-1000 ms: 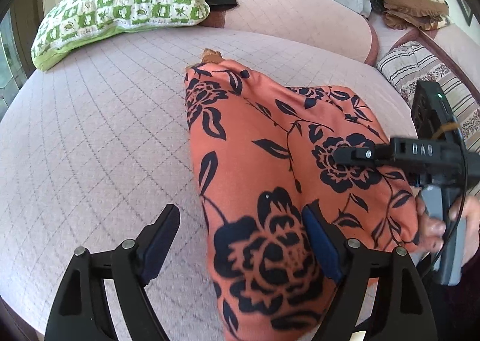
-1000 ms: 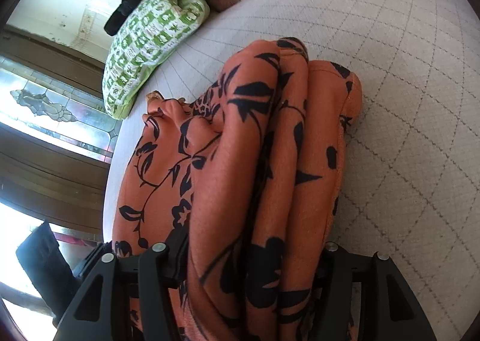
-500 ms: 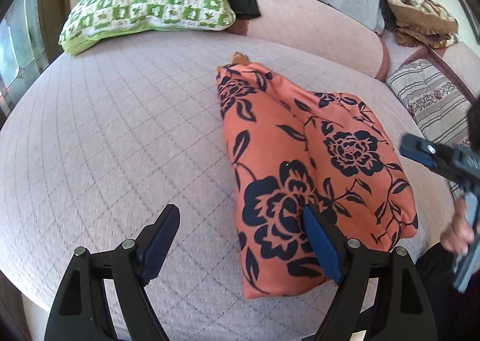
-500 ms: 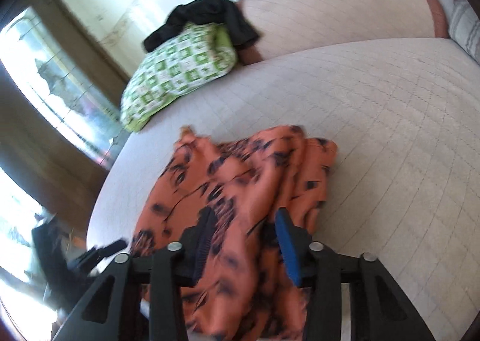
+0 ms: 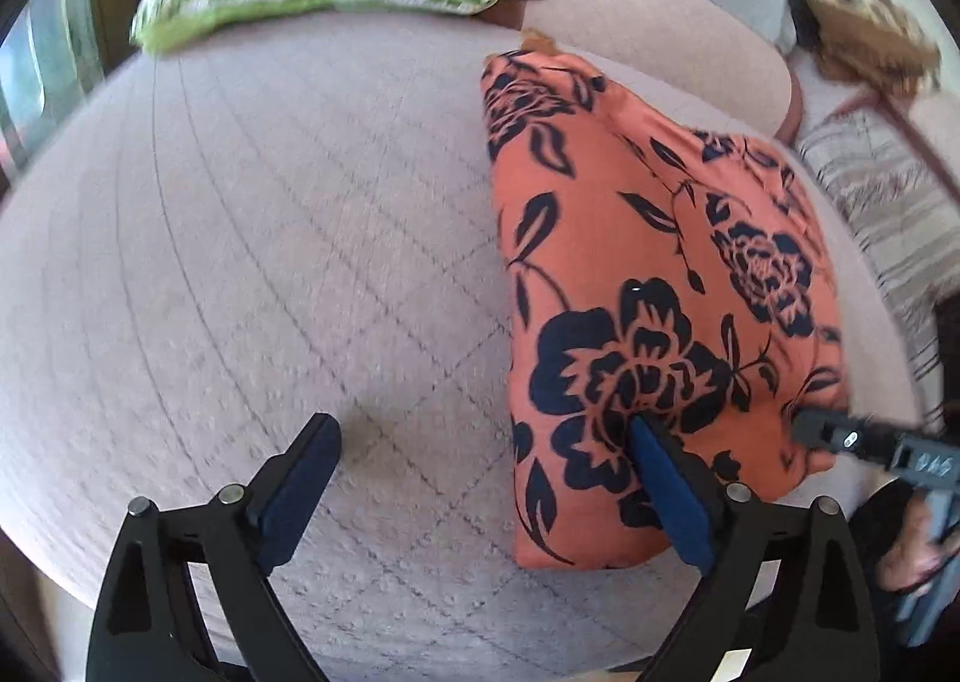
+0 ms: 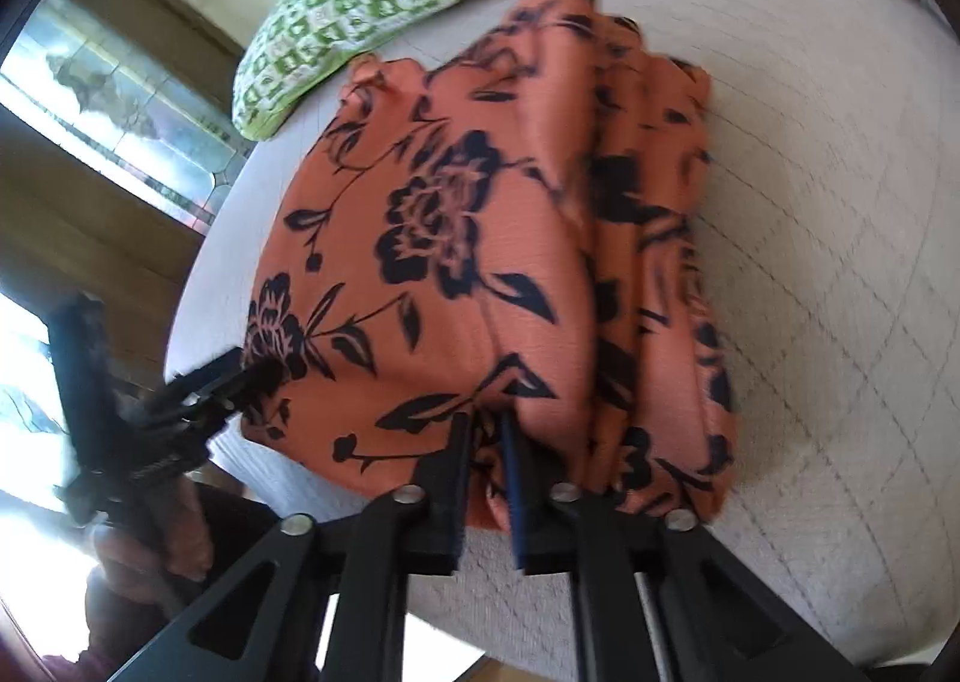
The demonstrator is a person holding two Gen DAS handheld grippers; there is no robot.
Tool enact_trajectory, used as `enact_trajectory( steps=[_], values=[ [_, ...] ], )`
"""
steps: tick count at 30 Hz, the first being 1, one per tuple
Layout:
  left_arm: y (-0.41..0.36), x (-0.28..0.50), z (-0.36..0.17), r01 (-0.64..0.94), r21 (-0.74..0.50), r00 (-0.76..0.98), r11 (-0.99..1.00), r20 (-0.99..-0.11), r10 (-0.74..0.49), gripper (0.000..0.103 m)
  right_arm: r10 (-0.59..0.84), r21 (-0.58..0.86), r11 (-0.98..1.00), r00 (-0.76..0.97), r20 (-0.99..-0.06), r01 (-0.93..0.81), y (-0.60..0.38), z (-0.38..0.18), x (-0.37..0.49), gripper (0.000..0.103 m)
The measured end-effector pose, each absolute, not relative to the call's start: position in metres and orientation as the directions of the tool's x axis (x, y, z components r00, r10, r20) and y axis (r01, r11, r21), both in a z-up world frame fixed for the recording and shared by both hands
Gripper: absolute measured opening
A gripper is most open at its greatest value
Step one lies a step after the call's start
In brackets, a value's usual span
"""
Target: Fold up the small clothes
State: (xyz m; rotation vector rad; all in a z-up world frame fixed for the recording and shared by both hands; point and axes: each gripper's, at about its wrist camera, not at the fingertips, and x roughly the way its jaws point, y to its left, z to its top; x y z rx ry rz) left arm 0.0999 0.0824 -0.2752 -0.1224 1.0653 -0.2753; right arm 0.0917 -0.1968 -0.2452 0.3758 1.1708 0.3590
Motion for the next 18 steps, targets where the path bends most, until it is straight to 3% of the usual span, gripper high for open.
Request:
enact_trajectory(
  steps=[6,8,12,15,17,18],
  values=[
    [0.077,0.098,-0.271,0.179,-0.193,0.480,0.965,-0.839,-0.257,0.097,0.443,0.447,0.892,0.345,-0.828,-0.071,-0.197,-0.240,0.083,0.007],
    [0.076,0.099,-0.263,0.174,-0.209,0.489,0.962,-0.830,-0.269,0.097,0.417,0.412,0.906,0.358,-0.836,-0.095,-0.191,-0.225,0.084,0.011],
    [0.074,0.094,-0.238,0.195,-0.199,0.580,0.960,-0.766,-0.277,0.097,0.329,0.310,0.943,0.515,-0.792,-0.125,-0.192,-0.181,0.099,0.013],
    [0.069,0.094,-0.228,0.227,-0.194,0.615,0.954,-0.731,-0.295,0.097,0.320,0.306,0.944,0.579,-0.750,-0.126,-0.198,-0.162,0.128,0.031],
    [0.060,0.097,-0.230,0.237,-0.193,0.598,0.952,-0.743,-0.300,0.097,0.355,0.349,0.929,0.574,-0.738,-0.125,-0.200,-0.160,0.147,0.052],
    [0.055,0.100,-0.232,0.235,-0.182,0.591,0.955,-0.753,-0.289,0.097,0.367,0.367,0.923,0.567,-0.738,-0.119,-0.199,-0.162,0.157,0.052]
  ],
)
